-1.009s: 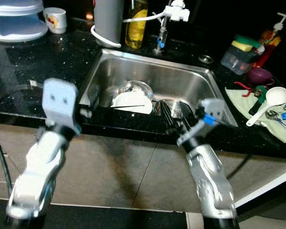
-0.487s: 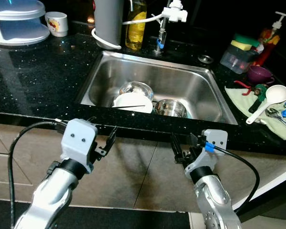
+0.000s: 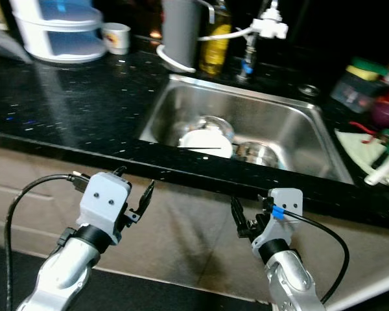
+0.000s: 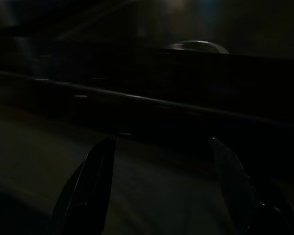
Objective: Kitchen organization
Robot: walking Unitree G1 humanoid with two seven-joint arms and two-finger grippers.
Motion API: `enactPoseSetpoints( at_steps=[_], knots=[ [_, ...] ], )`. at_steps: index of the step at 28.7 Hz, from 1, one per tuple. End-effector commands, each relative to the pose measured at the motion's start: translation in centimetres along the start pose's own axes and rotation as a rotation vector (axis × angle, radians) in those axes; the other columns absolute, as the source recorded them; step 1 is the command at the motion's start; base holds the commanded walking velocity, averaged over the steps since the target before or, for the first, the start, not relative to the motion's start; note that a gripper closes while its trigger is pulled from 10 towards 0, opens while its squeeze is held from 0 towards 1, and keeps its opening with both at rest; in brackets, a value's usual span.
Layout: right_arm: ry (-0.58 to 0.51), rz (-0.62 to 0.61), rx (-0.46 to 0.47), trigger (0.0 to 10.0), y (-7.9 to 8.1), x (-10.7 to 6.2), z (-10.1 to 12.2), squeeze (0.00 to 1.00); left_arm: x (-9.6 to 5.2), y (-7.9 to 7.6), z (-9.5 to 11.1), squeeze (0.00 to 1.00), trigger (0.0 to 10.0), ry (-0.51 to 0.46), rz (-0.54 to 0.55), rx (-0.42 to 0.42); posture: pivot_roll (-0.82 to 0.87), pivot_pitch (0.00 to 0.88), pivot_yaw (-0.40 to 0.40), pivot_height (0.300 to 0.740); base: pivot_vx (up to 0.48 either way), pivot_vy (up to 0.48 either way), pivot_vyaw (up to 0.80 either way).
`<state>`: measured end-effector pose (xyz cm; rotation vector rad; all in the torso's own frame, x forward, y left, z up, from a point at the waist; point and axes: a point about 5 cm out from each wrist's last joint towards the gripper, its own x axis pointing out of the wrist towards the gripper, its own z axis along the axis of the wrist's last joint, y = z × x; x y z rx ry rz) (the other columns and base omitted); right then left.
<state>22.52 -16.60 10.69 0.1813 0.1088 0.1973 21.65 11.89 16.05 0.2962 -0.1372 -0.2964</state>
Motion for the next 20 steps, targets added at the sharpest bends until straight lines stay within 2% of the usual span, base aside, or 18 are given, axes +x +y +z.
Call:
enactPoseSetpoints(
  at_steps=[1, 3, 5, 7, 9, 12, 15, 20],
  knots=[
    [-0.027, 0.023, -0.007, 10.0, 0.2, 0.3, 0.6, 0.00, -0.1, -0.3, 0.2, 0.00, 10.0, -0.013, -0.009, 0.005, 0.12, 0.011, -0.163, 0.740, 0.000, 0.000, 0.80],
    [-0.044, 0.069, 0.010, 10.0, 0.7, 0.2, 0.9, 0.00, -0.1, -0.2, 0.2, 0.00, 10.0, -0.014, -0.001, 0.002, 0.12, 0.013, -0.162, 0.740, 0.000, 0.000, 0.80],
    [-0.069, 0.213, 0.069, 10.0, 2.2, 0.2, 1.7, 0.00, 0.0, 0.1, 0.3, 0.00, 10.0, -0.015, 0.013, -0.003, 0.12, 0.017, -0.161, 0.740, 0.000, 0.000, 0.80],
    [-0.072, 0.277, 0.086, 10.0, 2.8, 0.1, 2.0, 0.00, 0.0, 0.2, 0.3, 0.00, 10.0, -0.016, 0.016, -0.005, 0.12, 0.019, -0.163, 0.740, 0.000, 0.000, 0.80],
    [-0.072, 0.277, 0.086, 10.0, 2.8, 0.1, 2.0, 0.00, 0.0, 0.2, 0.3, 0.00, 10.0, -0.016, 0.016, -0.005, 0.12, 0.019, -0.163, 0.740, 0.000, 0.000, 0.80],
    [-0.050, 0.412, 0.110, 10.0, 3.9, -0.2, 2.2, 0.00, 0.1, 0.1, 0.3, 0.00, 10.0, -0.017, 0.019, -0.009, 0.13, 0.021, -0.169, 0.740, 0.000, 0.000, 0.80],
    [-0.042, 0.474, 0.112, 10.0, 4.4, -0.3, 2.4, 0.00, 0.1, 0.2, 0.3, 0.00, 10.0, -0.018, 0.021, -0.014, 0.13, 0.023, -0.170, 0.740, 0.000, 0.000, 0.80],
    [-0.051, 0.493, 0.112, 10.0, 4.7, -0.1, 2.8, 0.00, 0.2, 0.4, 0.3, 0.00, 10.0, -0.019, 0.031, -0.025, 0.12, 0.025, -0.172, 0.740, 0.000, 0.000, 0.80]
  ],
)
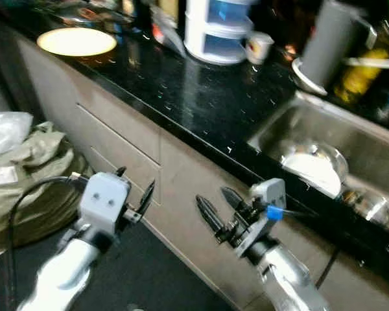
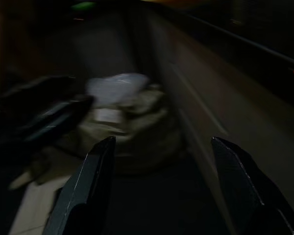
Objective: Kitchen organization
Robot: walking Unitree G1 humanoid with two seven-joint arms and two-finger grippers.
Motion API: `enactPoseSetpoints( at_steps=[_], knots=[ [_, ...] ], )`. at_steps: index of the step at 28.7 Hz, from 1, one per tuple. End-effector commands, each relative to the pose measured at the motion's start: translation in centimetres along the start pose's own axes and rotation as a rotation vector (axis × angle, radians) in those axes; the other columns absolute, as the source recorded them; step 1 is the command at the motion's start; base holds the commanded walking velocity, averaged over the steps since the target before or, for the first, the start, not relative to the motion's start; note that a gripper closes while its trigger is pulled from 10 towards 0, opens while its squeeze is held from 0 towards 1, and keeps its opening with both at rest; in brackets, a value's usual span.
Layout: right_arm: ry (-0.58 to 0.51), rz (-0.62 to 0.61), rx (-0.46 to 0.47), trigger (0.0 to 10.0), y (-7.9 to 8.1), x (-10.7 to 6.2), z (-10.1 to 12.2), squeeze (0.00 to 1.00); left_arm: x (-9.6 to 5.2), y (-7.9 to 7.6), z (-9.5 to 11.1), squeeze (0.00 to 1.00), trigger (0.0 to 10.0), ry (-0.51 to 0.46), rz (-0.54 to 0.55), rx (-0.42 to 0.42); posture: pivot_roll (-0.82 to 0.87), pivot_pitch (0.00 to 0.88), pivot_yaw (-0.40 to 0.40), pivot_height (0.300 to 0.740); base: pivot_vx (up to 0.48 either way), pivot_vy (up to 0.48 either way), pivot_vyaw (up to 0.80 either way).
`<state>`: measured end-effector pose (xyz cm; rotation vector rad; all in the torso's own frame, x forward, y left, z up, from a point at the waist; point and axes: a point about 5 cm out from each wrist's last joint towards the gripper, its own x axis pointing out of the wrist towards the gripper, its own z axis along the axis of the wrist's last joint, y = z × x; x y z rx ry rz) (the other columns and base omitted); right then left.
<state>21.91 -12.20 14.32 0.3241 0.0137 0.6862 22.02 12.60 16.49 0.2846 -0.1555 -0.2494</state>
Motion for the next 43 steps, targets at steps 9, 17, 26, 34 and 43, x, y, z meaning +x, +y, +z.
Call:
enactPoseSetpoints(
  at_steps=[9, 17, 26, 34, 43],
  knots=[
    [-0.028, -0.016, -0.006, 10.0, -0.4, 0.9, 0.8, 0.00, 0.5, -0.1, 0.2, 0.00, 10.0, -0.007, 0.011, -0.011, 0.13, 0.028, -0.176, 0.740, 0.000, 0.000, 0.80],
    [-0.067, -0.003, 0.005, 10.0, -0.1, 2.3, 1.5, 0.00, 1.0, 0.0, 0.3, 0.00, 10.0, -0.011, 0.035, -0.003, 0.13, 0.030, -0.180, 0.740, 0.000, 0.000, 0.80],
    [-0.091, 0.021, 0.006, 10.0, 0.2, 3.3, 2.0, 0.00, 1.1, 0.0, 0.3, 0.00, 10.0, -0.003, 0.033, -0.003, 0.15, 0.033, -0.186, 0.740, 0.000, 0.000, 0.73],
    [-0.078, 0.005, 0.003, 10.0, 0.1, 3.8, 1.9, 0.00, 1.0, -0.1, 0.3, 0.00, 10.0, -0.002, 0.022, -0.015, 0.15, 0.033, -0.186, 0.740, 0.000, 0.000, 0.12],
    [-0.077, 0.002, -0.004, 10.0, 0.0, 4.0, 1.9, 0.00, 1.1, -0.3, 0.3, 0.00, 10.0, -0.002, 0.001, -0.010, 0.15, 0.034, -0.183, 0.740, 0.231, 0.000, 0.00]
  ],
)
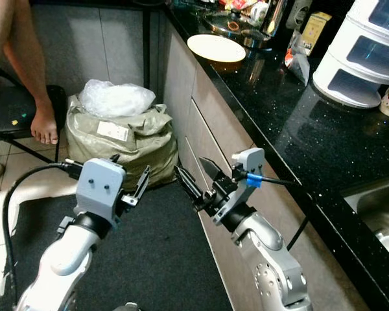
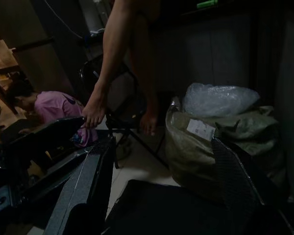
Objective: Kitchen organization
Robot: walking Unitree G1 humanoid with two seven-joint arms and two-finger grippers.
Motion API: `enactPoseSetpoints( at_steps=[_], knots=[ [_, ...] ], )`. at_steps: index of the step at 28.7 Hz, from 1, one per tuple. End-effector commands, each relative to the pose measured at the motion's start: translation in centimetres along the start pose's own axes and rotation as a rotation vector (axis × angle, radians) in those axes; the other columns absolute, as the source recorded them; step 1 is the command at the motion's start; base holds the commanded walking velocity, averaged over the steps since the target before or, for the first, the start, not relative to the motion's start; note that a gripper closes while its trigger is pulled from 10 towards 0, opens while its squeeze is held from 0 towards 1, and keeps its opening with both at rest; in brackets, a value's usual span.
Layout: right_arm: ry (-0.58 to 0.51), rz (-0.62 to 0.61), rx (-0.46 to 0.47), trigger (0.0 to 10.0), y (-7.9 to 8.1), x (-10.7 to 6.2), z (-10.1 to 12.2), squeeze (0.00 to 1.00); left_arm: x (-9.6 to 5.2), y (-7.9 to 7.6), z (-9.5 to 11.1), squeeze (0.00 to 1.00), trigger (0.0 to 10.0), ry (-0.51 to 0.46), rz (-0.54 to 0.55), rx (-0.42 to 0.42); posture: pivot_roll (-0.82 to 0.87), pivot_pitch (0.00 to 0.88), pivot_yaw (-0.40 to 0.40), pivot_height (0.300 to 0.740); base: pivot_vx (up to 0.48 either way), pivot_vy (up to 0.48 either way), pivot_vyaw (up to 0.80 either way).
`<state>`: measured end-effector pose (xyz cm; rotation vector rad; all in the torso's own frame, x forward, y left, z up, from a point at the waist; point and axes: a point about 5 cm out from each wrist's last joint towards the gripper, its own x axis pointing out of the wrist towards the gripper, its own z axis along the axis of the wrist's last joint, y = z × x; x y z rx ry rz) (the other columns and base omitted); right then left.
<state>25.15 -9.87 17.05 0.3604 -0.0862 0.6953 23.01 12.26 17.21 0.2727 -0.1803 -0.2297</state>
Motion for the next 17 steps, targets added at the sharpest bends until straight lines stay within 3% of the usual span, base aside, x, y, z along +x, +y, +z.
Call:
enactPoseSetpoints(
  at_steps=[1, 13, 17],
  knots=[
    [0.024, -0.024, -0.006, 10.0, -0.46, -0.26, -0.42, 0.00, -0.06, -0.40, -0.30, 0.00, 10.0, 0.021, -0.022, -0.003, 0.15, 0.034, -0.183, 0.740, 0.281, 0.000, 0.00],
    [0.033, -0.010, -0.015, 10.0, -0.28, -0.16, -0.63, 0.00, -0.02, -0.55, -0.43, 0.00, 10.0, 0.019, -0.041, -0.001, 0.15, 0.020, -0.182, 0.740, 0.323, 0.000, 0.00],
    [0.036, 0.020, -0.028, 10.0, 0.00, -0.16, -0.64, 0.00, -0.04, -0.58, -0.47, 0.00, 10.0, 0.019, -0.046, 0.001, 0.16, 0.020, -0.183, 0.740, 0.350, 0.000, 0.72]
  ],
)
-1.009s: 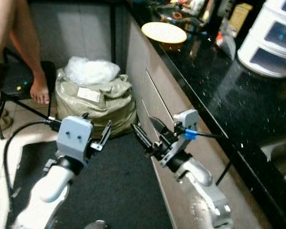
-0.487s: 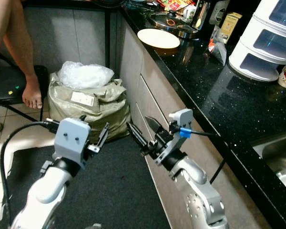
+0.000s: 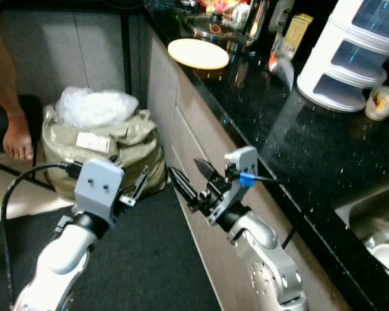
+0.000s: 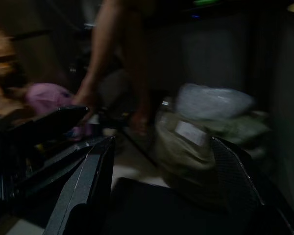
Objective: Kitchen organization
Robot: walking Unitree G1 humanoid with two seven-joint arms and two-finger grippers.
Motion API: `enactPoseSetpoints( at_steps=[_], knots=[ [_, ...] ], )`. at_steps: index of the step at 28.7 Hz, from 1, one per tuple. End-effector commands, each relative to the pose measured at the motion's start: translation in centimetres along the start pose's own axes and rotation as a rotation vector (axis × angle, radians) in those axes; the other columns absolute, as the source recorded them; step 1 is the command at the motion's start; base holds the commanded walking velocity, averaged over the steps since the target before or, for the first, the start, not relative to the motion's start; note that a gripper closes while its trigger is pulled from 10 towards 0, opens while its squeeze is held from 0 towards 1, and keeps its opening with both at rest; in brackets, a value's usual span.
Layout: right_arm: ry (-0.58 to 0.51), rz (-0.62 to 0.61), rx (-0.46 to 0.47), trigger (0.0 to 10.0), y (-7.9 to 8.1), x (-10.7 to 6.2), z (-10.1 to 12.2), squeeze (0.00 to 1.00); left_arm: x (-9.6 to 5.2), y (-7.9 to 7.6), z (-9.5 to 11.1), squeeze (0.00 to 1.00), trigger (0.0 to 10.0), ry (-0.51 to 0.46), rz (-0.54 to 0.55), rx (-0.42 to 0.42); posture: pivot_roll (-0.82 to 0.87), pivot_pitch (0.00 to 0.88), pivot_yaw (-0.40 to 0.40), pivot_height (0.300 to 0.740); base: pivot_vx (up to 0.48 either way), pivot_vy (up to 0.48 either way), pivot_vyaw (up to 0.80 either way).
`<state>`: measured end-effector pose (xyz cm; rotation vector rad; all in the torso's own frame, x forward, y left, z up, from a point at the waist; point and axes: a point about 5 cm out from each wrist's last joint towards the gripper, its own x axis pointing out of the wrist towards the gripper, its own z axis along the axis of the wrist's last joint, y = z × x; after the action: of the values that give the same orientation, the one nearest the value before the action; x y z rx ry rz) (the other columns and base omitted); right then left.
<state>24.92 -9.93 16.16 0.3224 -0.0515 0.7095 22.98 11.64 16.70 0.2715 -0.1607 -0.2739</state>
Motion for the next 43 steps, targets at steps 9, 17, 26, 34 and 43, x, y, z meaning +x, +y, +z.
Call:
enactPoseSetpoints(
  at_steps=[9, 17, 26, 34, 43],
  knots=[
    [-0.016, -0.001, 0.000, 10.0, 0.1, 0.3, 0.2, 0.00, -0.1, 0.2, -0.2, 0.00, 10.0, 0.006, -0.006, 0.010, 0.15, 0.022, -0.179, 0.740, 0.350, 0.000, 0.34],
    [-0.012, -0.010, -0.005, 10.0, 0.0, 0.3, 0.1, 0.00, 0.0, 0.2, -0.2, 0.00, 10.0, 0.006, -0.010, 0.014, 0.16, 0.022, -0.177, 0.740, 0.352, 0.000, 0.00],
    [-0.001, -0.037, -0.028, 10.0, -0.4, 0.7, 0.2, 0.00, -0.1, 0.1, -0.4, 0.00, 10.0, 0.006, -0.019, 0.017, 0.16, 0.000, -0.177, 0.740, 0.352, 0.000, 0.00],
    [-0.028, -0.027, -0.024, 10.0, -0.1, 1.1, 1.0, 0.00, -0.1, -0.1, -0.3, 0.00, 10.0, 0.006, -0.026, 0.020, 0.16, 0.000, -0.174, 0.740, 0.352, 0.000, 0.00],
    [-0.045, -0.025, -0.044, 10.0, 0.1, 1.5, 1.6, 0.00, -0.1, -0.1, -0.3, 0.00, 10.0, 0.005, -0.031, 0.020, 0.16, 0.000, -0.170, 0.740, 0.353, 0.000, 0.00]
  ],
)
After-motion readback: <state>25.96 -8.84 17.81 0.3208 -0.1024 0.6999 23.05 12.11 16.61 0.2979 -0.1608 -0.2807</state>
